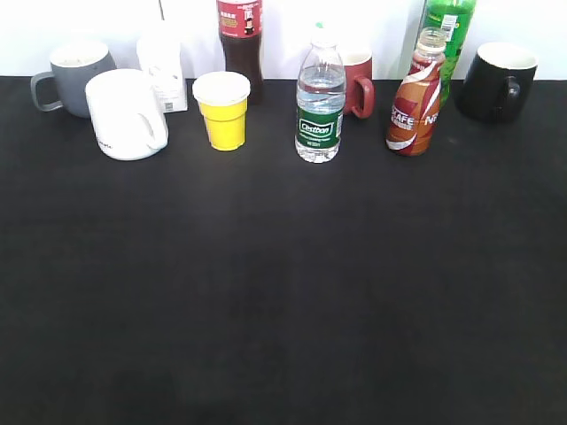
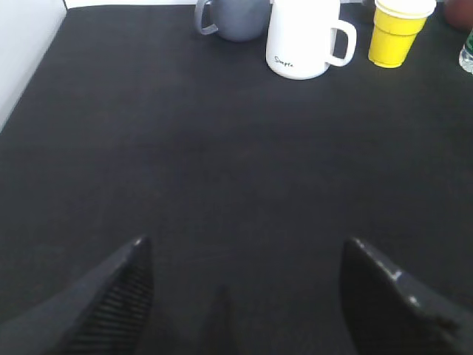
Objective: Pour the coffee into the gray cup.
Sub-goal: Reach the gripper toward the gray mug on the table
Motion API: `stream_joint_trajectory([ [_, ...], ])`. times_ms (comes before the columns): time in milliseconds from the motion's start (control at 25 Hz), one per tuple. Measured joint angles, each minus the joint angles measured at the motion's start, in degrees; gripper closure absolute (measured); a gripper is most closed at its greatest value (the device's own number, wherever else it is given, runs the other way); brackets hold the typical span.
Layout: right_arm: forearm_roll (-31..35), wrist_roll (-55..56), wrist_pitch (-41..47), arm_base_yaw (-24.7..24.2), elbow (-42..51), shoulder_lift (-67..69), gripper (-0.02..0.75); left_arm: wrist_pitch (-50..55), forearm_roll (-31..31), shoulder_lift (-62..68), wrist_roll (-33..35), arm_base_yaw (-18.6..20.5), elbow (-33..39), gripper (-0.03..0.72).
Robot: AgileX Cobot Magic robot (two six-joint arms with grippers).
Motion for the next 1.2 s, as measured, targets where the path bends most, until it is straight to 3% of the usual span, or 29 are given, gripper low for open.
stream_joint_trajectory([
  [440,0.0,0.0,0.0,0.0,0.0,0.0,0.149,0.0,0.0,0.0,0.0,0.0,0.0,0.107],
  [640,0.0,0.0,0.0,0.0,0.0,0.0,0.149,-2.3,-1.4,0.0,0.0,0.0,-0.8,0.2],
  [880,0.0,0.0,0.0,0.0,0.0,0.0,0.149,-25.9,-2.0,4.9,0.0,0.0,-1.3,0.215],
  [1200,0.0,0.0,0.0,0.0,0.0,0.0,0.149,-58.4,-1.7,36.4,0.0,0.0,-1.3,0.246],
])
